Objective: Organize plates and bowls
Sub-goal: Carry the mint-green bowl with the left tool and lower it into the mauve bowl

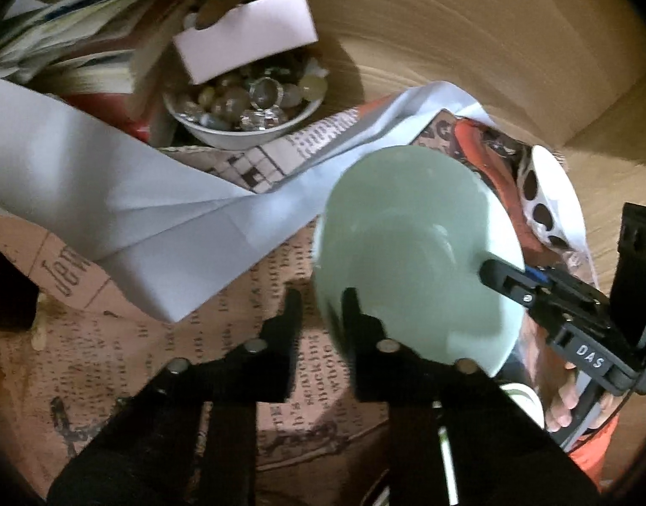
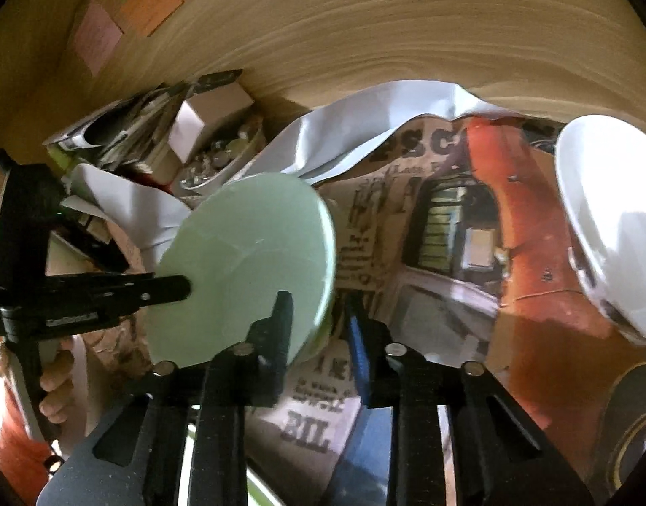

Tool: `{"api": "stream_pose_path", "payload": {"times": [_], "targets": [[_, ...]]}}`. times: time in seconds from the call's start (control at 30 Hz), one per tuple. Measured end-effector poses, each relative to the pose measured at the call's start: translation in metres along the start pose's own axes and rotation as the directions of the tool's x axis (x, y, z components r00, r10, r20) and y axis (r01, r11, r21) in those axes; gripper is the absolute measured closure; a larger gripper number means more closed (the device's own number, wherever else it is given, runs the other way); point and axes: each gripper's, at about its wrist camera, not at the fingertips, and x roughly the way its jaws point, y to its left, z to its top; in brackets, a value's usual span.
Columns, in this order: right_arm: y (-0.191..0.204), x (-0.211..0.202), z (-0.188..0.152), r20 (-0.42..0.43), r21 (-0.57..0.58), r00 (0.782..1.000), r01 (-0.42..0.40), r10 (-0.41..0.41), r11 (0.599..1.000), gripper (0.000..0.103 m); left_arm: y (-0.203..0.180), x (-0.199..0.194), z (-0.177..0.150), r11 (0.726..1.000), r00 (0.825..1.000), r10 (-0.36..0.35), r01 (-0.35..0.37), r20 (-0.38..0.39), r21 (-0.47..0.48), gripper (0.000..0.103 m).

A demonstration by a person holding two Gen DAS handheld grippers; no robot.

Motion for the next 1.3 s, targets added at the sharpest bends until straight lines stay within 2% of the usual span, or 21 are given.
{"api": "stream_pose_path", "payload": {"times": [0.03, 0.13, 0.27, 0.57, 0.7, 0.93, 1.3], "targets": [[0.002, 0.0, 0.0, 0.002, -0.007, 1.0, 0.003, -0.003, 1.0, 0.085, -0.003, 0.0, 0.0, 1.0, 1.0, 0.004, -0.004, 0.001, 0.01, 0.094], [0.01, -0.001, -0.002, 0.011, -0.041, 0.999, 0.046, -0.045, 0.998, 0.085, -0.009, -0.001, -0.003, 0.998, 0.999, 0.047, -0.047, 0.019, 0.042, 0.094], [0.017, -0.004, -0.008, 0.023, -0.058, 0.997, 0.073, -0.072, 0.996, 0.085, -0.01, -0.01, -0.008, 0.997, 0.998, 0.049, -0.051, 0.037, 0.059, 0.094], [0.04, -0.036, -0.017, 0.107, -0.105, 0.989, 0.113, -0.102, 0.988, 0.085, -0.024, -0.057, -0.035, 0.987, 0.981, 0.071, -0.095, 0.18, 0.127, 0.093], [0.055, -0.055, -0.023, 0.151, -0.133, 0.983, 0.13, -0.109, 0.983, 0.085, -0.023, -0.083, -0.055, 0.987, 0.967, 0.062, -0.096, 0.246, 0.129, 0.093], [0.083, -0.078, -0.038, 0.195, -0.159, 0.977, 0.112, -0.08, 0.981, 0.085, -0.022, -0.121, -0.091, 0.985, 0.94, 0.06, -0.111, 0.336, 0.135, 0.093], [0.129, -0.096, -0.066, 0.241, -0.214, 0.97, 0.073, -0.02, 0.974, 0.085, -0.003, -0.169, -0.144, 0.979, 0.897, 0.08, -0.153, 0.436, 0.133, 0.093]]}}
